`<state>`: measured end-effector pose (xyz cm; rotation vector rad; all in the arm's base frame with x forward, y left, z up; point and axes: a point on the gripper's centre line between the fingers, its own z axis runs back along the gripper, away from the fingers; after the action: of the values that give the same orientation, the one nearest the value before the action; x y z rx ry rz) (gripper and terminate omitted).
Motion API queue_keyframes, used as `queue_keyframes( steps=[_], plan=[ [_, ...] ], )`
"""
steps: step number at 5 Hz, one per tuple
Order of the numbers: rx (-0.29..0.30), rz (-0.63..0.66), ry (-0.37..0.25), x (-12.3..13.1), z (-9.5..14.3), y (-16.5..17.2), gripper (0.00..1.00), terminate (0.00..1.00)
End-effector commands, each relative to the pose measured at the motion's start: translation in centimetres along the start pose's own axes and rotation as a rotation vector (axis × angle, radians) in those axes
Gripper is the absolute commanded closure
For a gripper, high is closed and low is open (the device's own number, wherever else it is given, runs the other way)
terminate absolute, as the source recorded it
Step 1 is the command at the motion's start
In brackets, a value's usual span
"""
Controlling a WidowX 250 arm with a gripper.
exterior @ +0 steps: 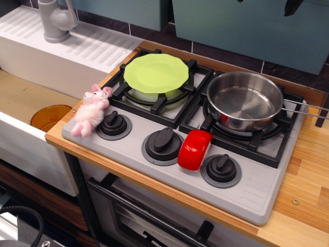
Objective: End effector reaching salmon
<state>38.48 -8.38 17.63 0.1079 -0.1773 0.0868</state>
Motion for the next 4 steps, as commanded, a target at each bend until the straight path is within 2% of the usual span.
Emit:
queue_keyframes(
  steps=[1,2,4],
  plan=[
    [0.0,0.0,0.0,0.0,0.0,0.0,0.0,0.0],
    [-0.004,-0.032,-0.014,-2.0,0.4,0.8,0.0,0.0],
    [0.012,-0.067,-0.035,-5.3,-0.1,2.3,0.0,0.0]
  ],
)
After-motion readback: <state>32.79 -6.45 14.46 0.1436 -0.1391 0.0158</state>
